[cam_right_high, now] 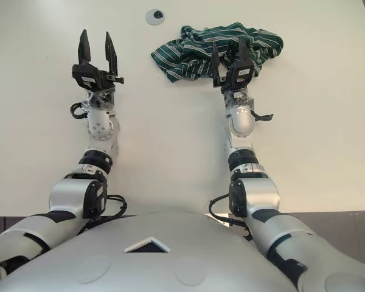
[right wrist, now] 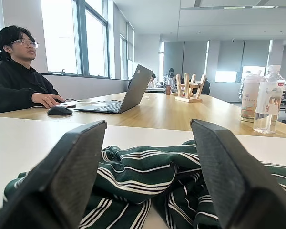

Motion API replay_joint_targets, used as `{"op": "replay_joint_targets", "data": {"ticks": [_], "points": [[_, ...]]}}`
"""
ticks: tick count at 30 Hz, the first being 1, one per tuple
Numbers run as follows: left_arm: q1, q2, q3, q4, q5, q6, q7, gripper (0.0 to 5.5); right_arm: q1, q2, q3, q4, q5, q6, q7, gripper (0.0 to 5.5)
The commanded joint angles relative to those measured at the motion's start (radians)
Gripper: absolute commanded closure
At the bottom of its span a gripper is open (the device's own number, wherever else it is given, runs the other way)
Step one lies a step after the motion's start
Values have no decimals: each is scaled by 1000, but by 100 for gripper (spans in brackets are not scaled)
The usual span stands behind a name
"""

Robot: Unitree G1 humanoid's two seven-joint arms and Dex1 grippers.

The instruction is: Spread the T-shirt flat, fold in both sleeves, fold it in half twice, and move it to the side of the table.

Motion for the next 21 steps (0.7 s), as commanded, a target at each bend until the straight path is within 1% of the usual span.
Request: {"op": "replay_joint_targets", "data": {"ticks": [1, 3, 11, 21], "points": [[49, -23, 6, 39, -12, 13, -13, 220, -1, -11, 3, 7, -5, 11, -4, 223], [45, -27, 9, 48, -22, 26, -32, 220, 0, -11, 3, 7, -6, 11, -5, 223], [46, -21, 1, 51, 36, 36, 17, 220, 6, -11, 5, 1, -8, 12, -7, 223], [45, -20, -1, 53, 54, 40, 36, 220, 3, -11, 7, 7, -12, 28, -22, 223]]}}
